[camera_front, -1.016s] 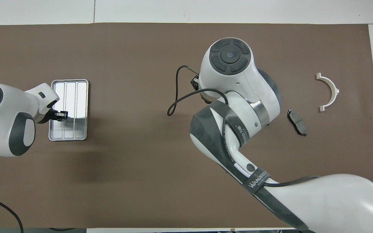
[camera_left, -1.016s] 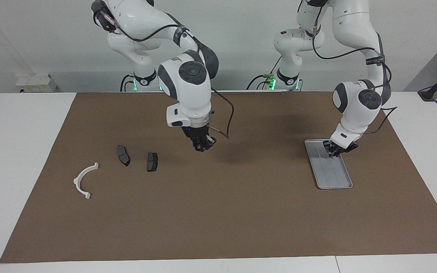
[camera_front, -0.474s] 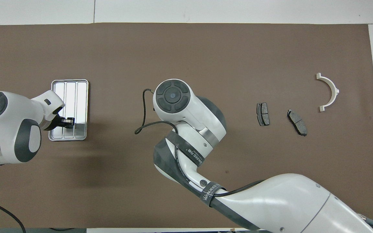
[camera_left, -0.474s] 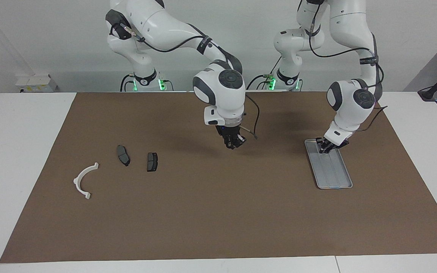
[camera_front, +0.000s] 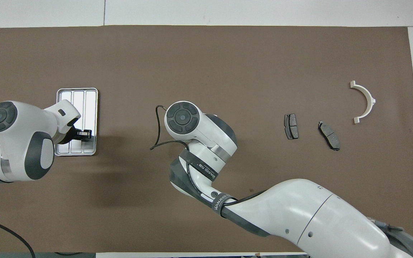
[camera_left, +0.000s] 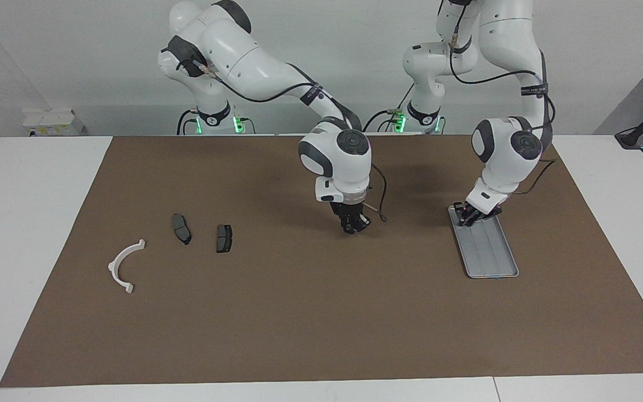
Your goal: Pick bearing gear from pile to tray
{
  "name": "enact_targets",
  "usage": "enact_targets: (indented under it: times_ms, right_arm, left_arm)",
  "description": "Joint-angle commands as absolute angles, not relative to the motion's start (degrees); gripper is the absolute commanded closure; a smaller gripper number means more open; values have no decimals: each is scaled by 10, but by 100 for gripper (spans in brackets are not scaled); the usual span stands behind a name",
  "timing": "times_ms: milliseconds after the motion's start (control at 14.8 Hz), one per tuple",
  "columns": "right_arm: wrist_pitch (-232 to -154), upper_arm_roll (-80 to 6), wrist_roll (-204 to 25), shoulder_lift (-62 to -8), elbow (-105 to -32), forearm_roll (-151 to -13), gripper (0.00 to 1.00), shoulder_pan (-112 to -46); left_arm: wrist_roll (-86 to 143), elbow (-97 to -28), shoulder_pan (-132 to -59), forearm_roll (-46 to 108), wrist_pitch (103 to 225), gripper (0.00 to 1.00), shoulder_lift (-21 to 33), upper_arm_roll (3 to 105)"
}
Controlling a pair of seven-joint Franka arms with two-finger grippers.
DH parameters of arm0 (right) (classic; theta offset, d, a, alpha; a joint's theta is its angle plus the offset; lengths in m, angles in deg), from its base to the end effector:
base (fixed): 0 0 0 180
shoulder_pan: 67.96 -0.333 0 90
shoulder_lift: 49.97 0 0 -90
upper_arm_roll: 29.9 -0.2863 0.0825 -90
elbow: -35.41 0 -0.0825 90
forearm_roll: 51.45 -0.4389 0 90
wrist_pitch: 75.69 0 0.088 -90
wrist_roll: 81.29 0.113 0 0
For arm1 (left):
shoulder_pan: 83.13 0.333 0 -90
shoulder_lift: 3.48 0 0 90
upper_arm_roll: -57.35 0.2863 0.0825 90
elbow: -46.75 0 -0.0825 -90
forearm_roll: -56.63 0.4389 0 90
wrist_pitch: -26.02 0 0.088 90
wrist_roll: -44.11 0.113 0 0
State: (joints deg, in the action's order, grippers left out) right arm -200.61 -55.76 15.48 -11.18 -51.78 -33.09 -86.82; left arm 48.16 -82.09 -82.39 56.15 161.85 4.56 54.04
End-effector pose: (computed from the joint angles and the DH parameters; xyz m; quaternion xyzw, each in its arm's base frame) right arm 0.5624 0.4816 0.2380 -0.9155 0.4012 -0.0057 0.0280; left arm 0.5673 -0.0261 0.2265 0.9985 -0.0545 -0.0090 0.0070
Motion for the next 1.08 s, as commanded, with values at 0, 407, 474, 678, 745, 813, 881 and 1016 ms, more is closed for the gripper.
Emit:
enact_targets:
  times_ms: [0, 407, 474, 678, 745, 813, 881, 1016]
  right_arm:
    - [-2017, -564, 170, -119, -536, -311, 100, -859]
    - [-2000, -562, 176, -121, -528, -311, 0, -856]
    - [-1995, -561, 173, -121, -522, -309, 0, -855]
    - [-1976, -559, 136, -124, -499, -301, 0, -823]
    - [-1964, -560, 101, -127, -489, -304, 0, -808]
    - [-1952, -560, 65, -134, -485, -307, 0, -791]
    - [-1944, -561, 16, -144, -486, -309, 0, -773]
    - [-1924, -563, -94, -160, -487, -310, 0, -735]
  left_arm:
    - [487, -843, -833, 547, 1633, 100, 30, 546]
    - [511, -842, -823, 547, 1630, 100, 29, 549]
    - [514, -842, -822, 547, 1630, 100, 29, 549]
    - [514, -841, -822, 547, 1631, 67, 29, 549]
    - [514, -839, -822, 547, 1630, 26, 30, 549]
    - [514, -838, -822, 547, 1629, 15, 30, 549]
    - [513, -837, -823, 547, 1629, 14, 31, 549]
    - [511, -820, -827, 547, 1619, 13, 33, 549]
